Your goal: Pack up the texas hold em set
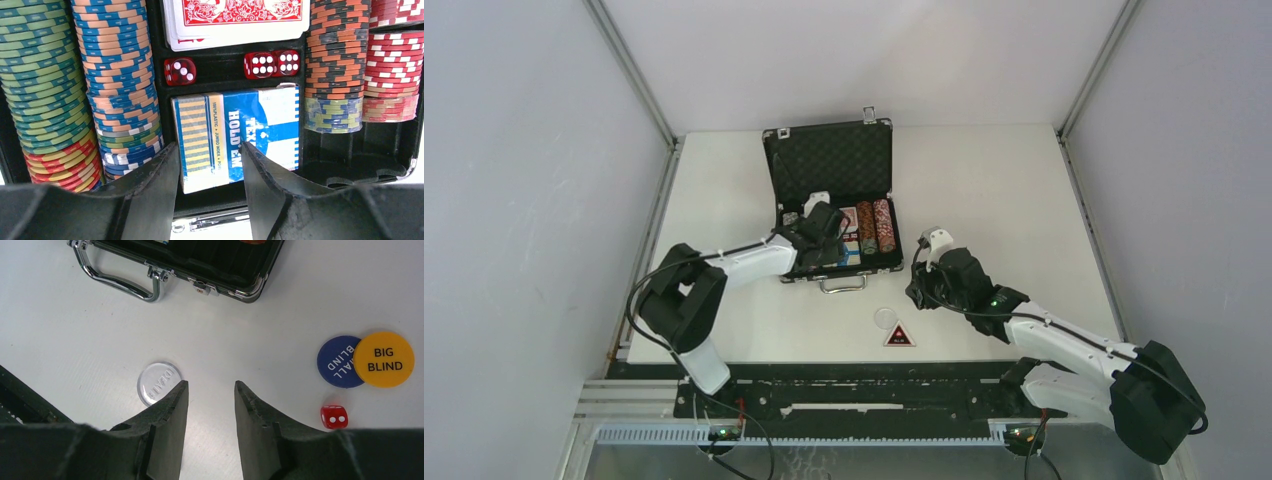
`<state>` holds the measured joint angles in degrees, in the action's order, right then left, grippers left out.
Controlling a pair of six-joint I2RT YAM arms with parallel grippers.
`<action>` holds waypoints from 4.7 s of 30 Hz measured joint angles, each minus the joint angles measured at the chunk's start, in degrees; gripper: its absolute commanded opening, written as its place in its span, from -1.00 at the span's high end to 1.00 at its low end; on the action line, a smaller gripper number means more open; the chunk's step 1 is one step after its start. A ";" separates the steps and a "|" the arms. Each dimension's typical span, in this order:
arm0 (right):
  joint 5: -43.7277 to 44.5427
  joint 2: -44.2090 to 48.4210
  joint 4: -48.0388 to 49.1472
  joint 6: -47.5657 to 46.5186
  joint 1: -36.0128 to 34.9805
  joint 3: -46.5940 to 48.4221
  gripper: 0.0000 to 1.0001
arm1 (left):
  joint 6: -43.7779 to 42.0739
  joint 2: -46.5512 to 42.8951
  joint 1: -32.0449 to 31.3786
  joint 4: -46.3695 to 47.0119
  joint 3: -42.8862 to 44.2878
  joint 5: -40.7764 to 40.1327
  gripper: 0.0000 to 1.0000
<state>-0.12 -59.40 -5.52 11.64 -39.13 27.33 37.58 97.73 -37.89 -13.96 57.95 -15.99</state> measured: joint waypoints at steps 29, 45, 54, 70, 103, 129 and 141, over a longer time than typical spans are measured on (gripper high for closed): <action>25.90 1.86 -7.87 7.67 -5.14 9.42 -0.56 | -0.57 -26.21 -1.01 10.12 -13.68 -3.76 -0.47; 8.37 -14.27 -14.45 16.22 16.41 11.06 -0.19 | -0.59 -24.59 -1.01 14.86 -16.92 0.70 -0.47; 9.81 -16.63 -15.80 16.96 12.50 11.34 -0.20 | -0.59 -22.56 -1.01 15.06 -16.92 1.53 -0.47; 14.40 -19.67 -17.49 17.22 10.95 11.76 -0.10 | -0.61 -20.87 -1.01 14.67 -16.92 1.29 -0.47; 15.69 -17.94 -18.49 22.18 5.62 8.26 0.57 | -0.57 -20.90 -1.01 14.82 -16.92 1.68 -0.47; 11.43 -37.20 -16.02 15.06 -0.83 43.50 0.92 | 4.35 -26.40 3.34 15.58 -20.94 0.31 -0.62; 7.43 -57.44 -18.01 12.41 -5.07 66.29 0.86 | 5.95 -32.92 5.66 15.93 -24.59 -1.68 -0.61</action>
<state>7.31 -116.84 -23.53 24.05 -44.21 93.62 43.53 64.82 -32.23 1.98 33.36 -17.67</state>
